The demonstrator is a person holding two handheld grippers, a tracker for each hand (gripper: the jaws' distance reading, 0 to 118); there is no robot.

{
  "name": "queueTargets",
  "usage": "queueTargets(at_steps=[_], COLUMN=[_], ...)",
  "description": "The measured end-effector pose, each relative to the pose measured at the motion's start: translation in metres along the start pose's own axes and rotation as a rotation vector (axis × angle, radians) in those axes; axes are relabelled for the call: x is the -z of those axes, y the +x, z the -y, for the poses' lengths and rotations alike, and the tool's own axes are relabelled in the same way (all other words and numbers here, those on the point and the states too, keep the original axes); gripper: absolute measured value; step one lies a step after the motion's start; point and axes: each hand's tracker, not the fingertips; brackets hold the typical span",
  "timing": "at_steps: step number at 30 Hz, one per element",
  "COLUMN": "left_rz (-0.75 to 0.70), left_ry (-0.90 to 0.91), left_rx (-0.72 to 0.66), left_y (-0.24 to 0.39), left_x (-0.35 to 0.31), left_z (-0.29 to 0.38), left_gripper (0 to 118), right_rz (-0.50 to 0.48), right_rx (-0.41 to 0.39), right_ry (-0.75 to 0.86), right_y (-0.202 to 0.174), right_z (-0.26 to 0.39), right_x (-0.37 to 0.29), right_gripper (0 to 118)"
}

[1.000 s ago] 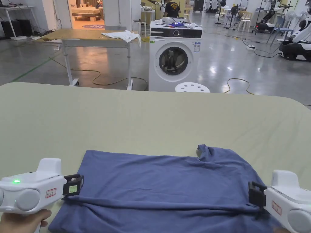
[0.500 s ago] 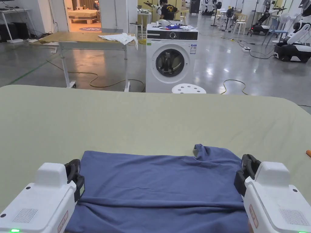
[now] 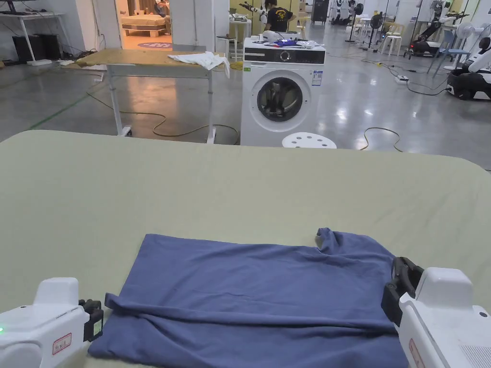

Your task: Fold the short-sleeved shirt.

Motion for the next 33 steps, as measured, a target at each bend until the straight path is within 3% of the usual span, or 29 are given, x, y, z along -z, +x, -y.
queueTargets(at_steps=[5,10,15,18,19,20,23,25,30,31,33], left_rz=[0.035,-0.014,-0.043,-0.027,-0.019,-0.005,0.013,0.021,0.032,0.032,0.041], left_ry=[-0.149,-0.336,-0.287,-0.289,-0.29,-0.288,-0.279,-0.252,-0.196,-0.187,-0.17], left_rx=[-0.087,-0.023,0.049,0.04,0.044,0.052,0.048,0.061,0.052,0.05,0.037], left_y=[-0.017,-0.012,0.005,0.007,0.008,0.008,0.008,0.008,0.002,0.001,-0.001], left_x=[0.041,0.073,0.066,0.064,0.063,0.061,0.054,0.045,0.023,0.019,0.014], left_z=[-0.001,0.008,0.017,0.016,0.016,0.016,0.018,0.019,0.021,0.021,0.022], left_gripper=[59,63,58,38,20,3,0,0,0,0,0], right_rz=[0.002,0.017,0.043,0.069,0.075,0.09,0.085,0.072,-0.025,-0.034,-0.054], right_rx=[-0.007,-0.024,-0.015,-0.002,0.003,0.016,0.061,0.064,0.09,0.093,0.089], right_ry=[-0.046,-0.096,-0.164,-0.243,-0.271,-0.308,-0.435,-0.511,-0.702,-0.725,-0.745], right_y=[0.006,0.015,0.031,0.045,0.05,0.058,0.082,0.094,0.106,0.106,0.106], right_z=[0.01,0.022,0.037,0.046,0.048,0.051,0.06,0.067,0.095,0.1,0.11], right_x=[-0.001,-0.002,-0.003,0.002,0.004,0.007,0.018,0.026,0.051,0.054,0.058], right_gripper=[2,2,2,3,4,9,48,59,59,55,33])
